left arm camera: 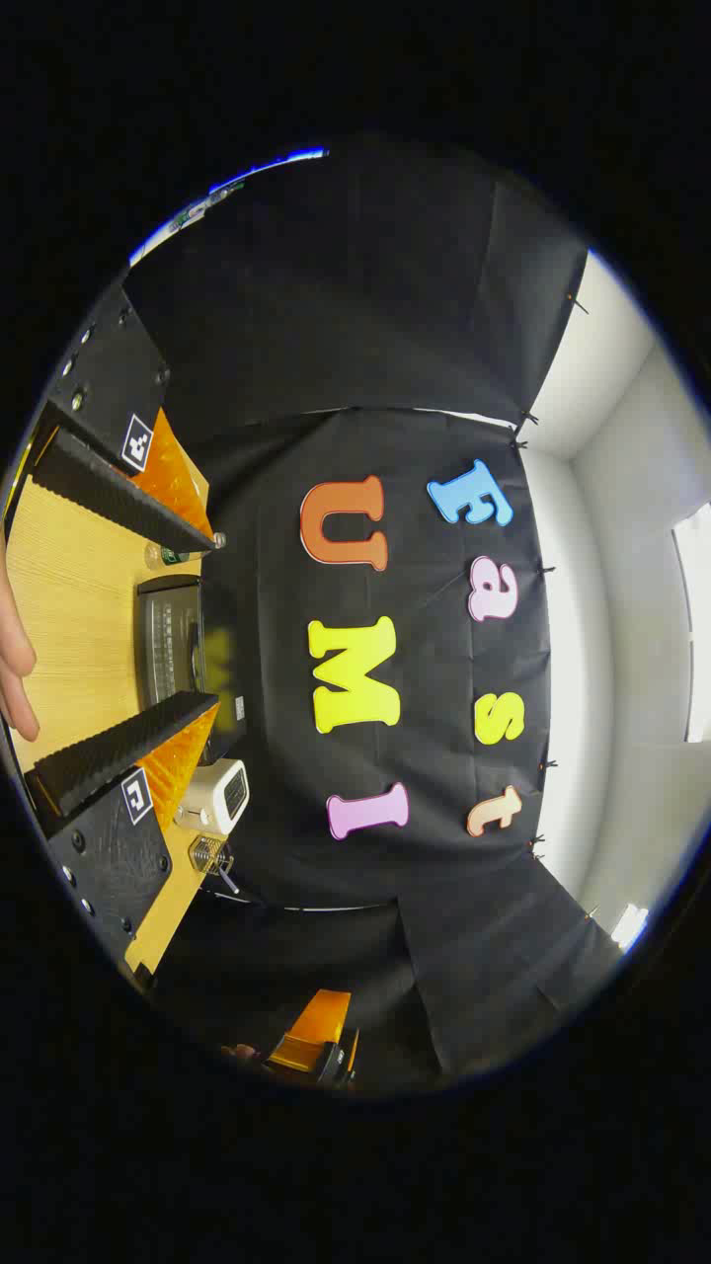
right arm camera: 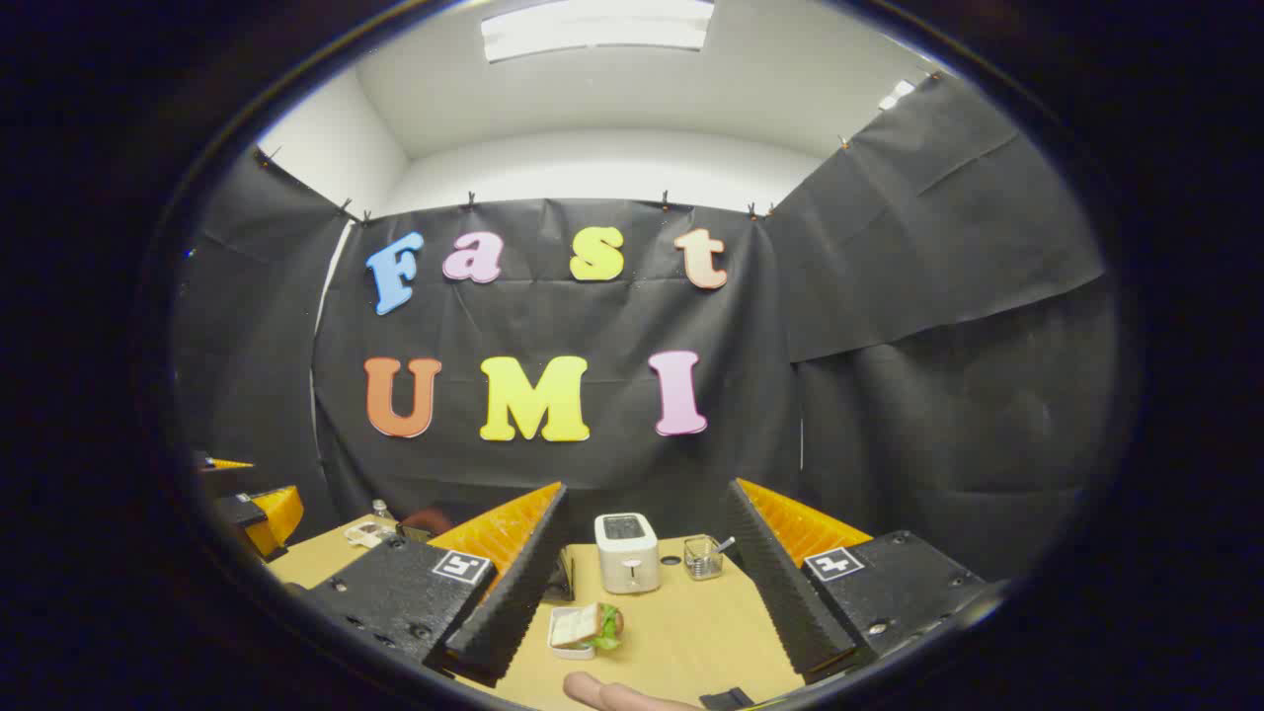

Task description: Open the electric oven with the left hand, put the food in, and close the electric oven.

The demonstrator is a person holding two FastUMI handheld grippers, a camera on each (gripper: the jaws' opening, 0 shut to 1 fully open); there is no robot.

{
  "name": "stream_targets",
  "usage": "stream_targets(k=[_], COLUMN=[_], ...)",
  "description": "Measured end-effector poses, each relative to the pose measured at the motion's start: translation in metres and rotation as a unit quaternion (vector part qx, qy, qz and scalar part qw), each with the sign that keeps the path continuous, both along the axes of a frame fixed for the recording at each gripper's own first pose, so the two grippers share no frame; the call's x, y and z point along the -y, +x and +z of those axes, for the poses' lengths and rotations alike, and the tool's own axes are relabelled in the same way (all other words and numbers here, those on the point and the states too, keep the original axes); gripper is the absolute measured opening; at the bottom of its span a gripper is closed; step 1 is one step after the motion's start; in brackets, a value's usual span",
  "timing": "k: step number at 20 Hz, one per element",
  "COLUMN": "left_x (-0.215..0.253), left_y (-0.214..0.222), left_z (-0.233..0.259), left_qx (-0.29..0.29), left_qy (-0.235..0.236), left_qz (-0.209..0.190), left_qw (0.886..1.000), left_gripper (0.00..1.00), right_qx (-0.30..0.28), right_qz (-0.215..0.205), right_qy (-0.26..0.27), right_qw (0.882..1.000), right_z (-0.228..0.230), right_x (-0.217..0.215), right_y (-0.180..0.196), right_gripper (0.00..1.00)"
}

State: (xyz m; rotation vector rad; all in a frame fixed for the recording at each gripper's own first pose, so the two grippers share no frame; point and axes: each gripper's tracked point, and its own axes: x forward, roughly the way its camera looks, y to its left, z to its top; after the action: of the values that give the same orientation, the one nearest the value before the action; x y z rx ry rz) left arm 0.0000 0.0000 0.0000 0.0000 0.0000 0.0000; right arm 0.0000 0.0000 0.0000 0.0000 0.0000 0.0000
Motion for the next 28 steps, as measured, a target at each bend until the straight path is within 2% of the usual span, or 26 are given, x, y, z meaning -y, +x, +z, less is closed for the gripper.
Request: stream_targets(k=[9, 10, 11, 12, 14, 15, 20, 21, 22, 26, 27, 28], left_x=[0.000, 0.000, -0.001, -0.003, -0.003, -0.002, -0.001, 0.001, 0.002, 0.013, 0.016, 0.018], left_y=[-0.010, -0.010, -0.009, -0.008, -0.007, -0.005, 0.002, 0.004, 0.009, 0.030, 0.038, 0.048], left_z=[0.009, 0.008, 0.008, 0.008, 0.005, 0.005, 0.003, 0.002, 0.003, -0.004, -0.006, -0.009], left_qx=[0.015, 0.014, 0.014, 0.013, 0.011, 0.009, 0.005, 0.005, 0.007, 0.002, -0.003, -0.009], left_qy=[-0.008, -0.008, -0.008, -0.010, -0.016, -0.017, -0.020, -0.019, -0.019, -0.025, -0.028, -0.030], left_qz=[0.000, 0.000, 0.002, 0.004, 0.004, 0.004, 0.003, 0.002, 0.002, -0.006, -0.009, -0.011], left_qw=[1.000, 1.000, 1.000, 1.000, 1.000, 1.000, 1.000, 1.000, 1.000, 1.000, 1.000, 0.999], left_gripper=[0.95, 0.95, 0.95, 0.95, 0.95, 0.95, 0.95, 0.95, 0.95, 0.95, 0.95, 0.95], right_qx=[0.011, 0.012, 0.013, 0.013, 0.014, 0.014, 0.011, 0.011, 0.010, 0.009, 0.009, 0.008], right_qz=[0.004, 0.004, 0.004, 0.004, 0.005, 0.004, 0.008, 0.008, 0.008, 0.011, 0.013, 0.015], right_qy=[0.000, -0.002, -0.004, -0.005, -0.004, -0.003, 0.003, 0.003, 0.004, 0.005, 0.004, 0.003], right_qw=[1.000, 1.000, 1.000, 1.000, 1.000, 1.000, 1.000, 1.000, 1.000, 1.000, 1.000, 1.000], right_z=[0.006, 0.007, 0.007, 0.007, 0.007, 0.005, 0.002, 0.000, -0.001, -0.004, -0.005, -0.006], right_x=[0.004, 0.004, 0.004, 0.004, 0.005, 0.006, 0.008, 0.009, 0.010, 0.011, 0.010, 0.010], right_y=[-0.007, -0.007, -0.008, -0.008, -0.008, -0.007, -0.001, 0.000, 0.002, 0.014, 0.018, 0.022], right_gripper=[0.90, 1.00, 1.00, 0.89, 0.90, 1.00, 1.00, 0.90, 1.00, 1.00, 0.89, 1.00])
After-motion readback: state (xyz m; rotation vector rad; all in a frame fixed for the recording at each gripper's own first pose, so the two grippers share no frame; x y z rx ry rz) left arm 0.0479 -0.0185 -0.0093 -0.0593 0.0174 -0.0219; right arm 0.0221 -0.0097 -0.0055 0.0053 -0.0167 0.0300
